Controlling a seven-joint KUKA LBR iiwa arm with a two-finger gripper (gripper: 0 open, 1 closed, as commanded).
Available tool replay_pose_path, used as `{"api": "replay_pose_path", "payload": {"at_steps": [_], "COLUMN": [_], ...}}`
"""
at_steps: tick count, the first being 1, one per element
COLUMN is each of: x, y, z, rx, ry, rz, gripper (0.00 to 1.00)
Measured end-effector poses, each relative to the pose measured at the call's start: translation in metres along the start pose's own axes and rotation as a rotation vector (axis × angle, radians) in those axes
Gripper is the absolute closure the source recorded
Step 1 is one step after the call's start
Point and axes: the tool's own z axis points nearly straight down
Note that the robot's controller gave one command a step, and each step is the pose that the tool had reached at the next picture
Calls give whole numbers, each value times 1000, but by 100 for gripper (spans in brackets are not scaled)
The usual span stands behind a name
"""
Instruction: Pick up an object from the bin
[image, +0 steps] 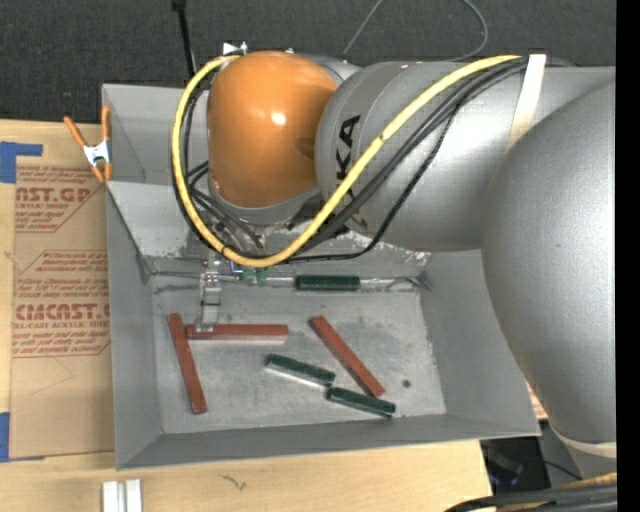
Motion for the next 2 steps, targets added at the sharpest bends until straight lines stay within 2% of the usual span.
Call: {"api": "replay_pose_path", "payload": {"at_steps": [1, 2], "x": [40, 29], "y": [-50, -93], "z": [125, 169], "rx": [5, 5], "ry": [10, 5], "rz": [65, 88], "gripper": [0, 0]}}
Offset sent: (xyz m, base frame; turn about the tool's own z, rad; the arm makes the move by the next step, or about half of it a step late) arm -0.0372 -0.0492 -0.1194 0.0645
